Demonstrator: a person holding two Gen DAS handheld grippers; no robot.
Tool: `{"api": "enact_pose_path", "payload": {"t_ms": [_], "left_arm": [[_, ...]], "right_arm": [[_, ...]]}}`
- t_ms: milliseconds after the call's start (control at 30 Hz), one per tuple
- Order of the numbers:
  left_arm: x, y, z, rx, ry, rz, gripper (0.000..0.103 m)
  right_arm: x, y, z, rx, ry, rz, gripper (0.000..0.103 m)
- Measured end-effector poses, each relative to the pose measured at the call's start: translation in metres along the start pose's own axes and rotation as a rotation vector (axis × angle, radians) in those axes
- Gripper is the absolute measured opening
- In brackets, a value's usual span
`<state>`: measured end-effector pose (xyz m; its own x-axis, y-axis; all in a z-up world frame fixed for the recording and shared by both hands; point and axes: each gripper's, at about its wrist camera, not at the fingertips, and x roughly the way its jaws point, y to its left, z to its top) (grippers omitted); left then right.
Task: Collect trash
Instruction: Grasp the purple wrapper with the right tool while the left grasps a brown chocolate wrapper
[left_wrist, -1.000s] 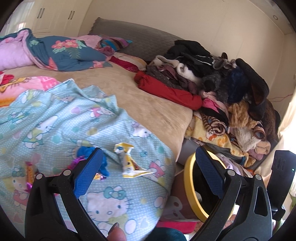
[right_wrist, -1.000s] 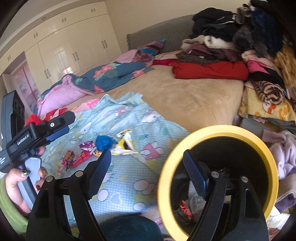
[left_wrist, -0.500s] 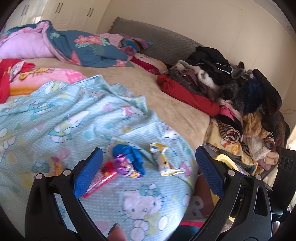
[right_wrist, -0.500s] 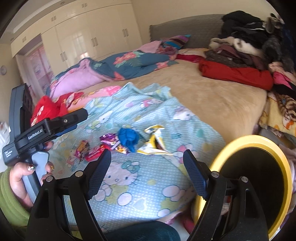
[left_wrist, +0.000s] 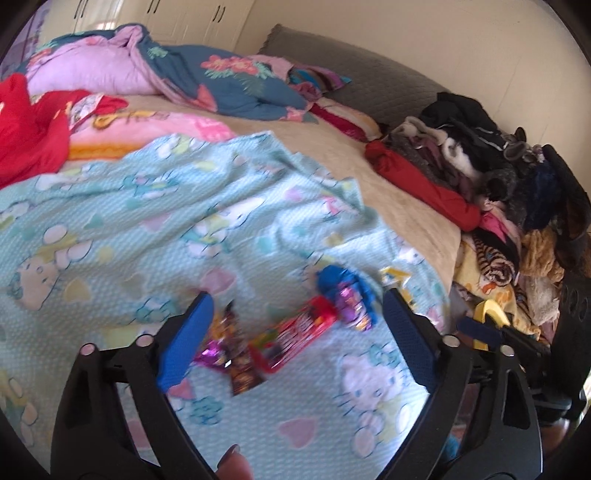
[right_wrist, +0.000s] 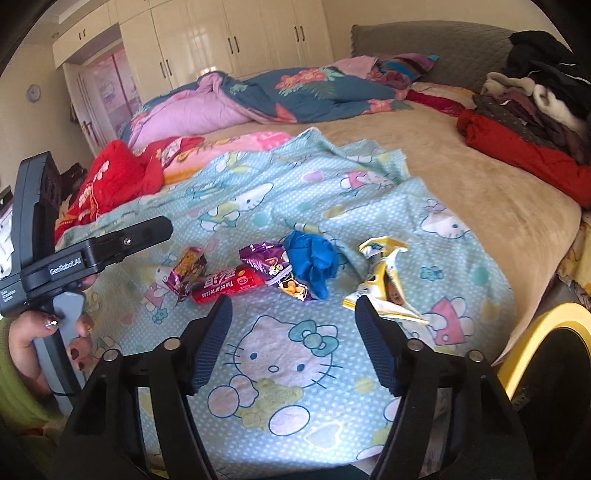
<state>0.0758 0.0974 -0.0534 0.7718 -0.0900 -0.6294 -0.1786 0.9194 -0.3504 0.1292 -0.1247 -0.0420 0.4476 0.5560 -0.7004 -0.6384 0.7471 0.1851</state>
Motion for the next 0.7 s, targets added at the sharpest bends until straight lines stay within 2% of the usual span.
{"api": "enact_pose_path", "payload": {"t_ms": [133, 367, 433, 533, 700], "left_arm": [[0.003, 0.013, -0.011, 0.004, 0.052, 0.007, 0.064], [0.012, 0.024, -0.030, -0.021, 0.142, -0.010, 0.050], [0.015, 0.026, -0.035, -0.022, 0.162, -0.008, 0.049], [0.021, 0.028, -0.041, -0.036, 0.186, -0.012, 0.042], [0.031, 0.028, -0.050, -0.046, 0.223, -0.005, 0.042]], "right_arm": [[0.020, 0.005, 0.003, -0.034, 0.035, 0.010, 0.054], [0.052, 0.012, 0.010, -0.089, 0.090, 0.019, 0.048], [0.060, 0.013, 0.011, -0.101, 0.103, 0.024, 0.047], [0.072, 0.014, 0.012, -0.110, 0.122, 0.029, 0.045], [0.089, 0.015, 0.014, -0.129, 0.151, 0.030, 0.043]]}}
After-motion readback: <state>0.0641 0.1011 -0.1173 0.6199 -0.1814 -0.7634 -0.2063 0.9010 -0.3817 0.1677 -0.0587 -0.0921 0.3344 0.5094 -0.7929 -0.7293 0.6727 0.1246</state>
